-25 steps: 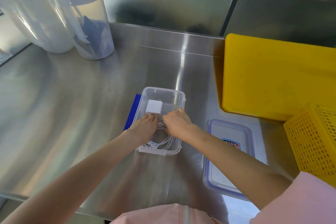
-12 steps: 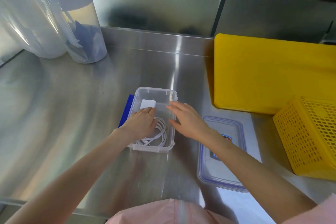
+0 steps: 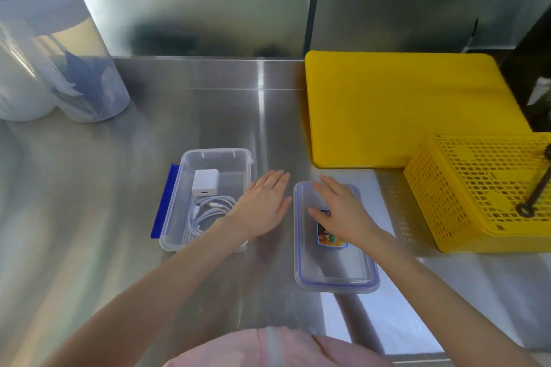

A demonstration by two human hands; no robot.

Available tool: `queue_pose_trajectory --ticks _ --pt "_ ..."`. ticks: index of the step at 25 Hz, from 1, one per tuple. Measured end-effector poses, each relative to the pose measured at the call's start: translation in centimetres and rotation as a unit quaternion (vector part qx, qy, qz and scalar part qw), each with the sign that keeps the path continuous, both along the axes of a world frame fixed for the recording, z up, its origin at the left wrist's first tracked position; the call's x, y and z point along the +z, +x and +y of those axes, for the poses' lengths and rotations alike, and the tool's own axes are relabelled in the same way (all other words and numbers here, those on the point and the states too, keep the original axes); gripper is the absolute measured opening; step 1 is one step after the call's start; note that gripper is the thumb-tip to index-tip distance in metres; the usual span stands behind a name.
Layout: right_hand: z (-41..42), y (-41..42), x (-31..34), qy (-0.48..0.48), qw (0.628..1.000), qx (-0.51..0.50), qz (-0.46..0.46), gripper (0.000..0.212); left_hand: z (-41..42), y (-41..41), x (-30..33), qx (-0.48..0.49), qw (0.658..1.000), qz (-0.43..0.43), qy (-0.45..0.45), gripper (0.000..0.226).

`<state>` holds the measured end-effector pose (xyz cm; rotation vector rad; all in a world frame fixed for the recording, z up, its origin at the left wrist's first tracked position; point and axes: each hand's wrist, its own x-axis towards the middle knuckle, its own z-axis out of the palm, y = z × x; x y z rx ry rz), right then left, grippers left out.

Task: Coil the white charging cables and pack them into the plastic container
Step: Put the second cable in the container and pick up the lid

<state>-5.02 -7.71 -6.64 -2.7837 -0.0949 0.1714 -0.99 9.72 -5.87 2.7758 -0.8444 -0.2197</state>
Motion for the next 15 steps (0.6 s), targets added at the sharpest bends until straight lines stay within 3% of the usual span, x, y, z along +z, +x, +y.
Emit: queue_pose_trajectory --ticks 6,10,15 --pt "-3.7 -3.0 -0.9 0.019 0.994 -0.105 0.031 0.055 -2.8 -2.1 -2.5 0.010 0.993 0.113 0.028 0.061" --pt "-4.2 -4.9 -1.7 0.043 0.978 -0.201 0.041 0.050 -3.3 -3.7 -3.8 0.059 0.980 0.185 -0.048 0.057" --pt "-3.8 -5.7 -2.5 0.036 0.956 -0.284 0.062 0.035 -3.5 -5.0 -4.6 0.086 0.972 0.213 -0.052 0.061"
